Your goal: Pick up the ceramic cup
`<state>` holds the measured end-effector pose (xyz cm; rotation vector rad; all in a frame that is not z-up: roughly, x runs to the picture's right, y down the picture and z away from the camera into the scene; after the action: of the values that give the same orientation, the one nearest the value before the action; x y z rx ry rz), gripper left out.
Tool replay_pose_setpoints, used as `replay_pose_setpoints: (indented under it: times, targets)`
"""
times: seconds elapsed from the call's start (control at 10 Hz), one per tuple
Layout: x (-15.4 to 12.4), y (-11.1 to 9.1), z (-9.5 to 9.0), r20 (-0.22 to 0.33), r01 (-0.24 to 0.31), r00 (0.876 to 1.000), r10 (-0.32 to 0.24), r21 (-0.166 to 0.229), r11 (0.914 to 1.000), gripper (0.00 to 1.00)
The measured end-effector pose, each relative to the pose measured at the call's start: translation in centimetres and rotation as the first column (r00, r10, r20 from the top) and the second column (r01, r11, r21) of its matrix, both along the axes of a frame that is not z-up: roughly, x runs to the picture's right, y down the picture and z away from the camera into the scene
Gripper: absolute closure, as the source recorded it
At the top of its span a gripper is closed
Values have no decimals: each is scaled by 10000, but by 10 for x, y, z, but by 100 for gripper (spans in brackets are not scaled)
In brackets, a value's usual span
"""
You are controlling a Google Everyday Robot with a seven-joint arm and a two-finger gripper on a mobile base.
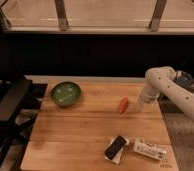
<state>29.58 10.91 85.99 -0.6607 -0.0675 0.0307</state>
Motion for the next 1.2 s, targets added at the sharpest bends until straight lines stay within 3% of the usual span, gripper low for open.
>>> replay_pose_setpoints:
  times: [0.4, 0.7, 0.8, 1.2]
  targets:
    - [-4, 2, 8, 199, -21, 9998, 21, -18, 10000, 46]
    - [-8, 0, 8, 384, -3, 9993, 3, 4, 10000, 62]
    - [-9, -1, 9, 468, -18, 9989, 17, 25, 10000, 78]
    - [-15, -3, 10, 724, 10, 9974, -12, 29, 10000, 82]
